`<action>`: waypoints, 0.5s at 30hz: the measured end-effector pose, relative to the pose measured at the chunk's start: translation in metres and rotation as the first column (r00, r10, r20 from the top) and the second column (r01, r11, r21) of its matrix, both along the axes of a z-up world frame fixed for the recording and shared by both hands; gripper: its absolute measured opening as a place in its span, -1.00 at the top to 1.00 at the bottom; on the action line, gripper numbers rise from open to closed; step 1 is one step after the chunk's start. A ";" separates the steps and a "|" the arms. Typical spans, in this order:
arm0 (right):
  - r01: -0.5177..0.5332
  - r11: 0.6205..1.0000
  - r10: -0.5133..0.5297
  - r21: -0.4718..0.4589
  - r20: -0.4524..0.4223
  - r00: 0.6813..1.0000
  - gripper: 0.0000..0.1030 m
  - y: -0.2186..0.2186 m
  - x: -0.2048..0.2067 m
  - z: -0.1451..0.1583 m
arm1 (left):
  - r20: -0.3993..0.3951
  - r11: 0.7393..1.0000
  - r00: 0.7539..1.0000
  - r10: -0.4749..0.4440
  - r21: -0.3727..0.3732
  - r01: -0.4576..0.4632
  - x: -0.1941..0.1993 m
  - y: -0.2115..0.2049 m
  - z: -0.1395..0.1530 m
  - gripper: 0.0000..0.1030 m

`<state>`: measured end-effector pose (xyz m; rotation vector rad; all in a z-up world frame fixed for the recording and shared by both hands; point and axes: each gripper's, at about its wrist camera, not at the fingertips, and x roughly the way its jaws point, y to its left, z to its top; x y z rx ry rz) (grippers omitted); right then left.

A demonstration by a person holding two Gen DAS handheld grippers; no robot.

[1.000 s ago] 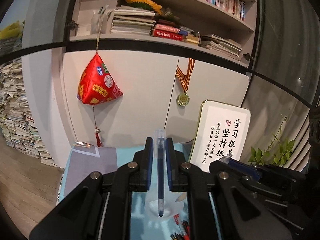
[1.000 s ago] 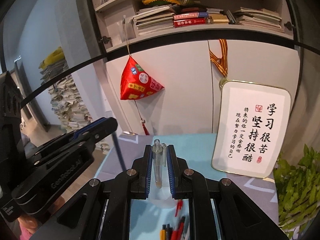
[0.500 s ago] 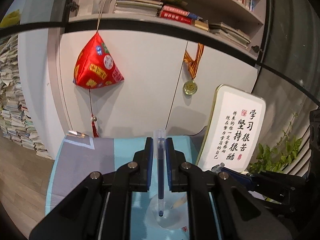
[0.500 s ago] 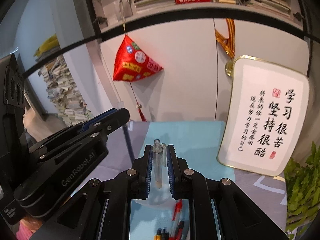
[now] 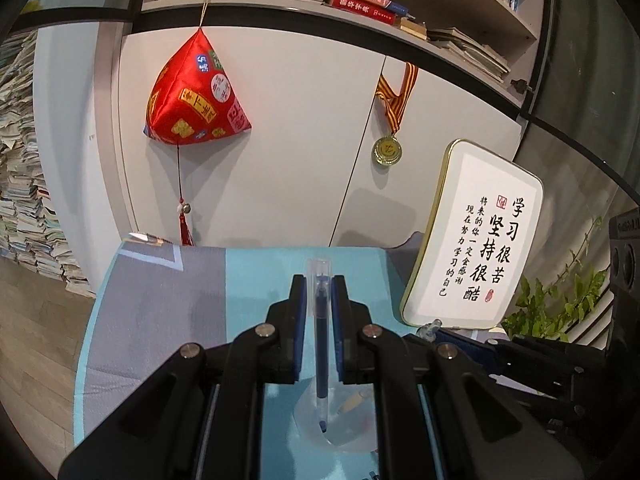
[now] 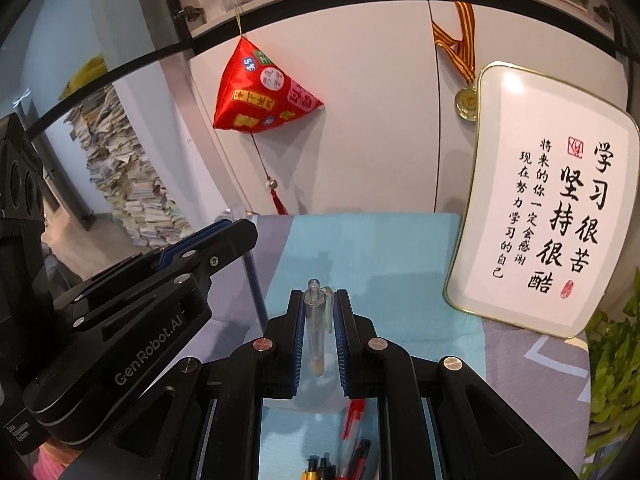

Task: Organize stationery
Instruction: 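Lower the blue-ink pen into the frosted cup and open the left tool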

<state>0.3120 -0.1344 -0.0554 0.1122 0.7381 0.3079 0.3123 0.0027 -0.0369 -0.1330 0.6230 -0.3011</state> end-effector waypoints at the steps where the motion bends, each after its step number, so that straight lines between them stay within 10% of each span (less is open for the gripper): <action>1: -0.001 1.000 0.001 -0.001 -0.002 1.000 0.69 0.000 0.001 0.000 | -0.002 1.000 1.000 0.000 0.000 0.000 0.000 0.000 -0.001 0.80; 15: -0.001 1.000 0.002 0.010 -0.048 0.999 0.69 -0.001 0.004 -0.013 | -0.054 1.000 0.999 -0.005 -0.019 0.004 -0.004 0.000 -0.013 0.78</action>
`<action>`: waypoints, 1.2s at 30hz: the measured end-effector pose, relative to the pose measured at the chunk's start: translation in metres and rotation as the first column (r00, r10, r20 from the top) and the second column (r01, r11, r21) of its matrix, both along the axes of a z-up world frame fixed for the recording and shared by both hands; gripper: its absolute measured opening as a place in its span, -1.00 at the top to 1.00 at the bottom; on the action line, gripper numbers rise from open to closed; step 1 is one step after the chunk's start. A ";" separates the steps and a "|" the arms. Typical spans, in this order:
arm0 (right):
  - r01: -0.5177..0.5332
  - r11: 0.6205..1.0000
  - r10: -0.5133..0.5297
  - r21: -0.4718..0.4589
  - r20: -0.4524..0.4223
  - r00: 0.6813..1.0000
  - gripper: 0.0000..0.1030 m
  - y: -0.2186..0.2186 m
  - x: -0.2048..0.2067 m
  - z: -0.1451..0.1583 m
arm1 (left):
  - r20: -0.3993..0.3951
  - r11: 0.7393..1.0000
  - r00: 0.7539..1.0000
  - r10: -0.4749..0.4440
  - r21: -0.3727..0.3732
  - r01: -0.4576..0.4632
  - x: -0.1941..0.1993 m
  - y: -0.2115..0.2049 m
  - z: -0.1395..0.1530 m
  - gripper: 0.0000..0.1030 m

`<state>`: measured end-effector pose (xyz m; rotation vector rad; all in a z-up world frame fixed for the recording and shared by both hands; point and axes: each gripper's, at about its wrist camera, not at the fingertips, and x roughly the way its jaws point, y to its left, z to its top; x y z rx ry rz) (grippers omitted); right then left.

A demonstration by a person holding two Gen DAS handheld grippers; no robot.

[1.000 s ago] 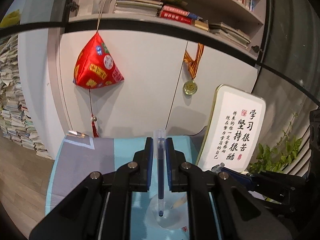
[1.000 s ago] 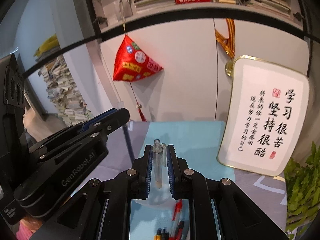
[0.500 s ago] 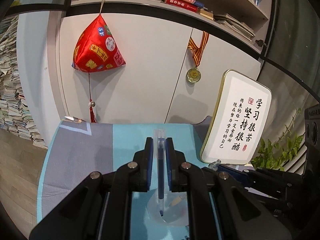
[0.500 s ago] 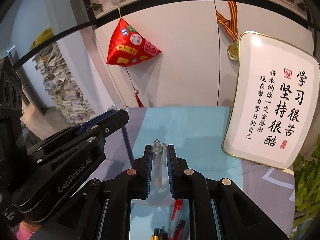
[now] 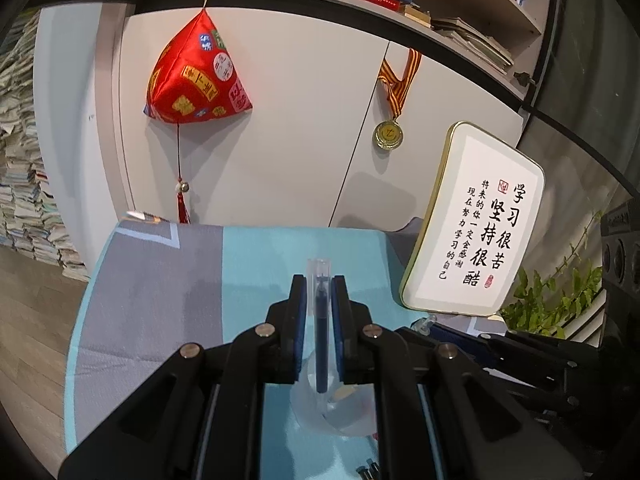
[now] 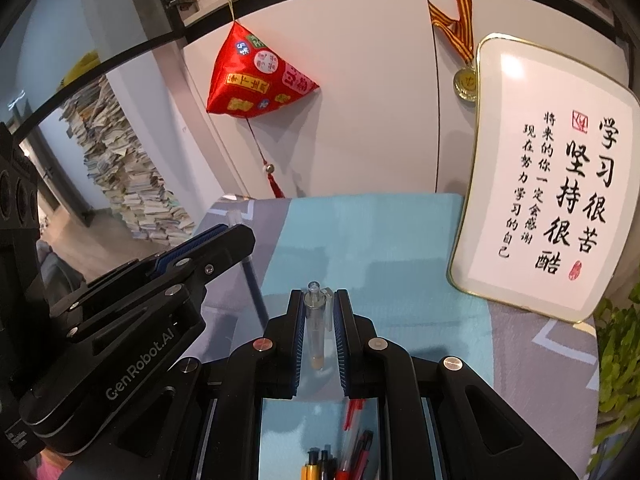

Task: Organize stationery
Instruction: 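Lower the blue-ink pen into the frosted cup and open the left tool, then lower the clear pen into the frosted cup and open the right tool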

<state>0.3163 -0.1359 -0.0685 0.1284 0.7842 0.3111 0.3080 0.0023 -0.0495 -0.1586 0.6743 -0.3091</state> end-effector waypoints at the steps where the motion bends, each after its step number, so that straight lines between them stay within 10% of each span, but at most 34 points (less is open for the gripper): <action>1: 0.001 1.000 -0.001 -0.001 0.003 1.000 0.69 0.000 -0.001 0.000 | -0.006 1.000 1.000 0.000 -0.008 0.000 -0.001 0.001 -0.001 0.78; 26: 0.016 0.999 -0.020 0.041 0.096 0.995 0.69 -0.021 -0.054 0.036 | 0.084 0.999 0.996 0.026 0.021 -0.028 -0.050 -0.001 0.037 0.78; 36: 0.059 0.998 -0.063 0.032 0.143 0.988 0.69 -0.042 -0.103 0.057 | 0.153 0.999 0.988 0.016 0.042 -0.023 -0.100 -0.011 0.061 0.23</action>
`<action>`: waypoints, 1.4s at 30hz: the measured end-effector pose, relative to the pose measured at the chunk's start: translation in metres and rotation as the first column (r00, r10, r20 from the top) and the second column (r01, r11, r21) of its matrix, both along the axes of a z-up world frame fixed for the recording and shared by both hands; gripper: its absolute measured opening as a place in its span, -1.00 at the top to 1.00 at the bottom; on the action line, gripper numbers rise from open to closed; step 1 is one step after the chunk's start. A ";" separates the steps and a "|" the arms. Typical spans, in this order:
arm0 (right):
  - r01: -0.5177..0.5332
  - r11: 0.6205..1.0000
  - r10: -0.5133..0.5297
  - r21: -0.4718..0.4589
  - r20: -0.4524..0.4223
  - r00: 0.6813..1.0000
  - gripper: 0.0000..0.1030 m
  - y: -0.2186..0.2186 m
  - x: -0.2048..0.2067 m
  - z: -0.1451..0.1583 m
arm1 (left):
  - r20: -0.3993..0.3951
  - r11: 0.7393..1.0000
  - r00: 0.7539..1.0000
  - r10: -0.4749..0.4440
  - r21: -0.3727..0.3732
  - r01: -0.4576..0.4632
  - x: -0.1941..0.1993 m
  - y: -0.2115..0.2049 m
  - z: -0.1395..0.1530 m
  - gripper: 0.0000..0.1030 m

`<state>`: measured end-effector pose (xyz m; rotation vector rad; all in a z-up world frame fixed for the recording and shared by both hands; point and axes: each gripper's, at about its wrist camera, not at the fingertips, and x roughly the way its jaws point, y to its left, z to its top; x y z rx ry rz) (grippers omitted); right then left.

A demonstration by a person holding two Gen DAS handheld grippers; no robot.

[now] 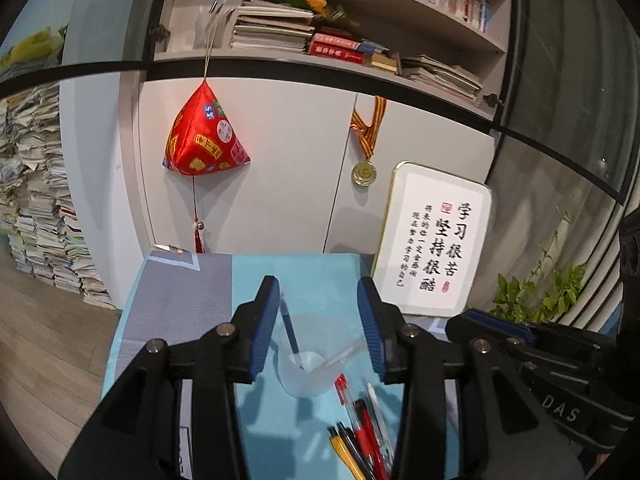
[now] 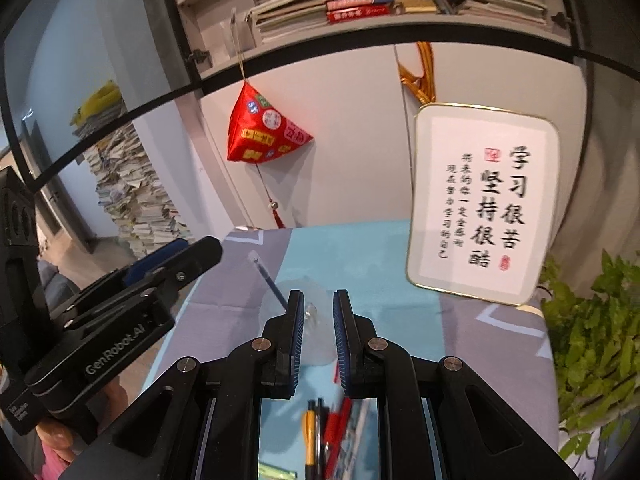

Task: Organize stationery
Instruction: 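Lower the clear pen into the frosted cup and open the right tool, then grasp the white pen with the right tool while the left tool grasps the yellow pen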

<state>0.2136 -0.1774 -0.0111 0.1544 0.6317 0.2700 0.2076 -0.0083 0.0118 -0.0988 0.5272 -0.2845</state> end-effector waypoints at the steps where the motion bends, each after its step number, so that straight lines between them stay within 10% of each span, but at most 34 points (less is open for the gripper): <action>1: 0.004 1.000 -0.004 -0.003 0.002 1.000 0.69 -0.002 -0.005 0.001 | -0.003 1.000 1.000 -0.002 -0.001 0.002 -0.003 0.000 0.000 0.21; 24: 0.027 1.000 -0.030 -0.014 -0.281 0.959 0.69 -0.018 -0.013 -0.112 | -0.358 0.996 0.933 -0.045 0.060 0.071 -0.030 -0.011 -0.125 0.21; 42: 0.035 0.999 -0.036 -0.008 -0.376 0.926 0.69 -0.011 0.029 -0.150 | -0.473 0.982 0.878 -0.073 0.119 0.146 -0.009 -0.039 -0.165 0.26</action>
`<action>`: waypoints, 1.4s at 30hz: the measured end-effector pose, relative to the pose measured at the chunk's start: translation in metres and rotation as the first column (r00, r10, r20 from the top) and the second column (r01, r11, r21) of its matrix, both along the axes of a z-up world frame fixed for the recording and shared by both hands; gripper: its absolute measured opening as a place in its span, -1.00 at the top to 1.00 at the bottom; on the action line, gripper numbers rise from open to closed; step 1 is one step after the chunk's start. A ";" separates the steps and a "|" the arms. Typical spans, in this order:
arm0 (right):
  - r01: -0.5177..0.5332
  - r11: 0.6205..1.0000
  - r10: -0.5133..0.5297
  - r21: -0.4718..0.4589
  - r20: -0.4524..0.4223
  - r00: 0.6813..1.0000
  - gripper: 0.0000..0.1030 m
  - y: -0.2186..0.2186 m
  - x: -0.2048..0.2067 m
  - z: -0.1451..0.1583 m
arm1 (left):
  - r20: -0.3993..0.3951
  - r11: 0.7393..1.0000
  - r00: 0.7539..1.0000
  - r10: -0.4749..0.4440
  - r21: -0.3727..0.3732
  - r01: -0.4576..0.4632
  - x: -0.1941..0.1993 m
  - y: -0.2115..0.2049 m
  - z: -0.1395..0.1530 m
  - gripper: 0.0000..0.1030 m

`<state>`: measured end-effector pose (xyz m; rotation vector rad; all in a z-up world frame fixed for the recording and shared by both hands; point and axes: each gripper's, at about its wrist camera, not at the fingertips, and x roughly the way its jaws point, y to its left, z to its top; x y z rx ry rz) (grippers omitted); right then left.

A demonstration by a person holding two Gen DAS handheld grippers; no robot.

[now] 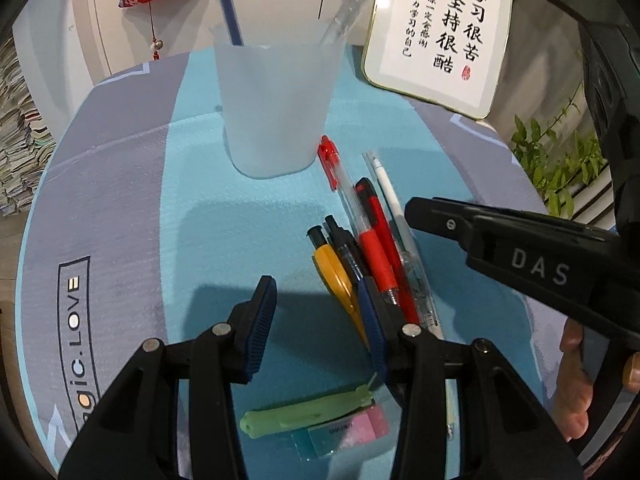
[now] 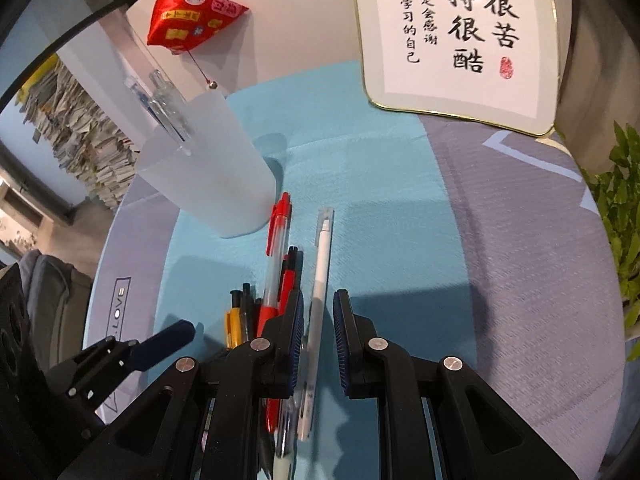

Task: Organize stationery
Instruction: 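Grasp the white pen with the right tool while the left tool grasps the yellow pen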

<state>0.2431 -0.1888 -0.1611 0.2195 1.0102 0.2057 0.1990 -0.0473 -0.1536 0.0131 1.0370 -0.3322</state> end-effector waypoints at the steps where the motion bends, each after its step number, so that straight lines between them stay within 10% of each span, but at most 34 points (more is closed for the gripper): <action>1: 0.000 1.000 0.000 -0.009 -0.002 1.000 0.69 0.001 0.001 -0.001 | 0.002 1.000 1.000 -0.001 0.005 0.001 0.001 -0.001 0.000 0.26; 16: -0.026 0.993 0.026 -0.111 -0.006 1.000 0.82 0.014 0.005 -0.012 | -0.013 1.000 1.000 0.006 -0.020 -0.006 0.016 -0.008 -0.004 0.69; 32: -0.080 0.989 0.074 -0.126 -0.051 0.996 0.83 -0.038 -0.049 -0.014 | -0.024 1.000 1.000 -0.018 -0.023 0.017 -0.001 -0.007 -0.004 0.73; 42: -0.061 0.983 0.058 -0.174 -0.026 0.998 0.34 -0.021 -0.013 -0.005 | -0.026 1.000 1.000 -0.008 -0.003 0.008 0.005 -0.009 -0.005 0.70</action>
